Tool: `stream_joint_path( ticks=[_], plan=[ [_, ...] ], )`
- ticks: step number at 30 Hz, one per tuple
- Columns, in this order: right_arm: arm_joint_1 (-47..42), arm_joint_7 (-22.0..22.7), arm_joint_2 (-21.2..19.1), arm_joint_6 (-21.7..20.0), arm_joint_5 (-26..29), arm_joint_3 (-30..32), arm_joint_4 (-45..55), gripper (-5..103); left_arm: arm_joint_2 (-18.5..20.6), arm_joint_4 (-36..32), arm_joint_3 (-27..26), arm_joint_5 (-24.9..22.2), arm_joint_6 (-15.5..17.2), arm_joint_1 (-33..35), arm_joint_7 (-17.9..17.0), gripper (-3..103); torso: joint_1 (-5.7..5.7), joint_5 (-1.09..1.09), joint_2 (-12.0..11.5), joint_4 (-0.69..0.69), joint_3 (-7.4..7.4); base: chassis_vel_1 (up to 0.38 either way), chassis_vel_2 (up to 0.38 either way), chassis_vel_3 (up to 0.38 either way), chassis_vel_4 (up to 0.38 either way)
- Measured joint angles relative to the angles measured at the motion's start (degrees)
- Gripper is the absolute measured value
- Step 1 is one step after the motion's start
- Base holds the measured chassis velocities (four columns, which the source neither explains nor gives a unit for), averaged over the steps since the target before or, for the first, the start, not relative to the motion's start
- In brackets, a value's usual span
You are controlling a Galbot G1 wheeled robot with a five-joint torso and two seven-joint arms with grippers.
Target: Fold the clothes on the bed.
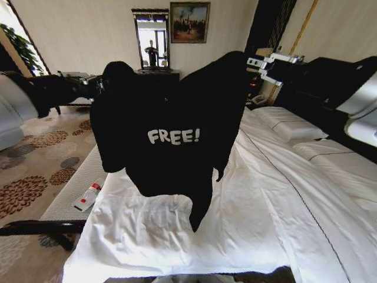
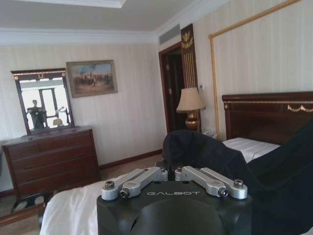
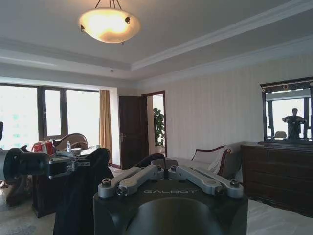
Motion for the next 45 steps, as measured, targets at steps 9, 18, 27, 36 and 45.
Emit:
stream_joint_path(
  ticks=[9, 18, 27, 36, 45],
  plan=[
    [-8.65, 5.91, 2.48, -2.04, 3.44, 2.21, 3.80, 0, 1.96, -1.87, 2.14, -1.48, 3.07, 3.87, -3.27, 1, -0.01, 0.04, 0.01, 0.01, 0.00, 0.000, 0.000, 0.000, 0.000],
    [-14.82, 4.89, 13.37, -2.01, -13.80, -12.47, -4.72, 0, -17.29, -0.23, 1.11, 22.42, 0.94, 29.06, -6.13, 1, 0.02, -0.01, -0.02, -0.03, 0.02, 0.000, 0.000, 0.000, 0.000],
    [-12.92, -1.15, 26.60, -0.84, -29.73, -29.72, -20.36, 0, -29.16, 9.70, 3.11, 38.26, 0.48, 41.59, -5.65, 1, 0.02, 0.00, -0.02, 0.00, 0.01, 0.000, 0.000, 0.000, 0.000],
    [-15.17, -1.97, 33.66, 0.31, -36.71, -35.32, -29.22, 0, -36.50, 17.74, 5.57, 45.07, -0.11, 46.07, -3.63, 1, 0.02, 0.01, -0.02, 0.01, 0.01, 0.000, 0.000, 0.000, 0.000],
    [-15.58, -2.89, 36.18, 1.14, -40.31, -37.71, -36.70, 0, -45.12, 26.41, 13.10, 49.39, -0.79, 40.27, -2.49, 1, 0.01, 0.02, -0.01, -0.01, 0.01, 0.000, 0.000, 0.000, 0.000]
  ],
)
